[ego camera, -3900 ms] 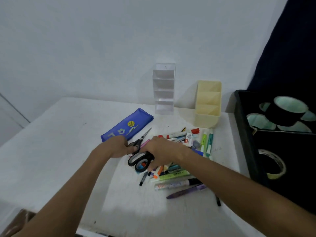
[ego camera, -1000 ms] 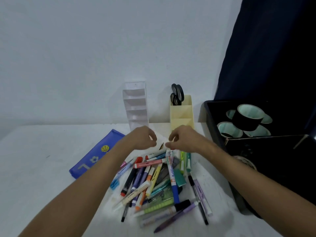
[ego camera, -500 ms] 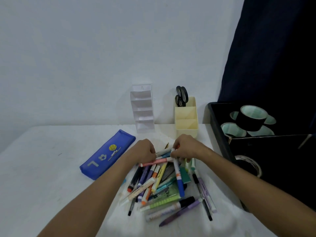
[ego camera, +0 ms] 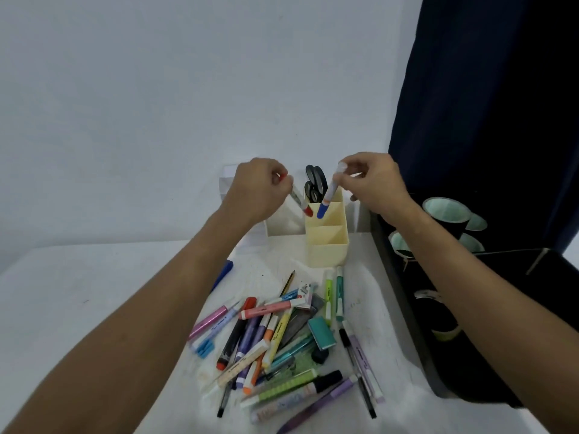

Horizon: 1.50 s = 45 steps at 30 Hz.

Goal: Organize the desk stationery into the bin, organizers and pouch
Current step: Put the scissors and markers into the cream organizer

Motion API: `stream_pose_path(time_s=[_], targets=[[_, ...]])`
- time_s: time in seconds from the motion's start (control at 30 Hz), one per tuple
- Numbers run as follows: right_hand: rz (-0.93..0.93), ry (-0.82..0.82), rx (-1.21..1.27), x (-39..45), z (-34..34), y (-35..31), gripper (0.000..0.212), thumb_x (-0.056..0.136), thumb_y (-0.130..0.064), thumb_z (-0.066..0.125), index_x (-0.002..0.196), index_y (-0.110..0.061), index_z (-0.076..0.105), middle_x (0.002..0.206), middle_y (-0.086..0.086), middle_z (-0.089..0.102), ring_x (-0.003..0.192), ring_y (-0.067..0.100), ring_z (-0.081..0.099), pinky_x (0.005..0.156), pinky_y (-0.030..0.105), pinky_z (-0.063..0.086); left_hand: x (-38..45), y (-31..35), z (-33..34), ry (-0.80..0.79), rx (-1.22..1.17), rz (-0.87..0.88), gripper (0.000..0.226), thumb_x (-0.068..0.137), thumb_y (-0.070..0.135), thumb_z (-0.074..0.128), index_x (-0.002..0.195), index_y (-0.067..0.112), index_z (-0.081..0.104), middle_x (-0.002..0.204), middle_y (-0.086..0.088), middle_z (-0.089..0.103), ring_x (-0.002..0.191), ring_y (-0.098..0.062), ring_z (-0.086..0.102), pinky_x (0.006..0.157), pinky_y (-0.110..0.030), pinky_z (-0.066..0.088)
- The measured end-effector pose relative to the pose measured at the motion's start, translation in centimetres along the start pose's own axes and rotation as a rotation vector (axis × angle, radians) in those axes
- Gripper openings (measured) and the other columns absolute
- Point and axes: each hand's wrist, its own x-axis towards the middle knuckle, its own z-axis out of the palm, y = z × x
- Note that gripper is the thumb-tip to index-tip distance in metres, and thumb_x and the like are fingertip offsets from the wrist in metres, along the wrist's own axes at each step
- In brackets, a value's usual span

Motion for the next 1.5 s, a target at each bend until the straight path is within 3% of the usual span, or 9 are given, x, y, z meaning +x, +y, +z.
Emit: stream_pose_path(time_s=[0.13,0.3,0.47,0.63,0.77,0.97,1.17,1.3,1.5], targets=[[-0.112,0.014,-0.037,0.2,0.8,0.3,0.007,0.087,-0.011,0.061,0.086,-0.01,0.068,0.071,-0.006,0.069,0.054,-0.006,0.057,0.055,0.005,0.043,2.3,0.8,1.6,0.001,-0.009,0.009,0.025,0.09,0.025,0.056,0.106,0.011,0.069,0.086,0.0,0.068,0.078,-0.014,0.059,0.068,-0.018,0.038],[-0.092,-0.049,-0.086,0.8,3.5,3.9,0.008,0.087,-0.011,0.062,0.083,-0.015,0.069,0.074,-0.003,0.072,0.057,0.002,0.063,0.062,0.013,0.051,3.8,0.7,4.9,-0.122,0.039,0.007,0.023,0.089,0.021,0.055,0.1,0.007,0.07,0.088,-0.006,0.068,0.073,-0.019,0.06,0.065,-0.024,0.046],[-0.032,-0.068,-0.149,0.9,5.4,6.3,0.019,0.088,-0.012,0.064,0.105,-0.015,0.07,0.089,-0.004,0.068,0.062,0.0,0.057,0.056,-0.001,0.04,3.6,0.0,7.1,-0.195,0.084,0.012,0.021,0.089,0.017,0.056,0.093,0.002,0.069,0.089,-0.012,0.068,0.075,-0.023,0.059,0.065,-0.029,0.047],[-0.051,-0.064,-0.203,0.2,6.5,8.0,0.025,0.088,-0.017,0.064,0.112,-0.014,0.069,0.103,0.002,0.069,0.068,0.009,0.055,0.06,0.008,0.039,3.2,-0.6,8.3,-0.234,0.086,0.002,0.019,0.088,0.014,0.058,0.095,0.0,0.069,0.089,-0.015,0.07,0.083,-0.028,0.064,0.079,-0.039,0.053],[-0.052,-0.065,-0.227,-0.2,6.8,8.2,0.029,0.09,-0.018,0.063,0.119,-0.015,0.066,0.108,0.004,0.068,0.072,0.008,0.054,0.071,0.017,0.04,2.4,-1.3,9.0,-0.214,0.073,0.002,0.013,0.085,0.012,0.062,0.091,0.003,0.069,0.09,-0.01,0.07,0.084,-0.024,0.063,0.075,-0.034,0.052],[-0.035,-0.099,-0.165,-0.8,7.3,8.2,0.036,0.091,-0.02,0.063,0.126,-0.013,0.061,0.108,0.002,0.068,0.065,0.005,0.056,0.057,-0.001,0.04,1.1,-2.3,9.2,-0.237,0.056,0.003,0.017,0.087,0.017,0.062,0.099,0.011,0.072,0.101,-0.005,0.071,0.093,-0.018,0.063,0.073,-0.021,0.042],[-0.115,-0.067,-0.148,-1.3,6.7,6.1,0.03,0.087,-0.013,0.065,0.117,-0.013,0.065,0.102,0.0,0.063,0.061,-0.001,0.051,0.058,-0.004,0.037,-1.9,-3.8,6.7,-0.264,0.073,-0.041,0.027,0.087,0.019,0.06,0.113,0.015,0.067,0.114,-0.003,0.066,0.091,-0.013,0.059,0.079,-0.018,0.039],[-0.222,-0.214,-0.101,-2.9,7.5,3.7,0.021,0.085,-0.009,0.065,0.105,-0.011,0.07,0.091,-0.004,0.065,0.061,0.0,0.052,0.062,0.0,0.04,-5.1,-6.5,4.1,-0.331,0.118,-0.153,0.028,0.087,0.022,0.062,0.114,0.018,0.066,0.117,-0.002,0.064,0.092,-0.015,0.06,0.082,-0.02,0.042],[-0.336,-0.609,-0.2,-5.4,10.1,1.9,0.021,0.085,-0.015,0.067,0.106,-0.013,0.071,0.095,-0.002,0.068,0.061,0.003,0.054,0.06,0.001,0.039,-10.1,-10.3,-0.1,-0.371,0.178,-0.285,0.029,0.086,0.018,0.063,0.114,0.013,0.067,0.118,-0.005,0.065,0.103,-0.018,0.06,0.082,-0.017,0.037]])
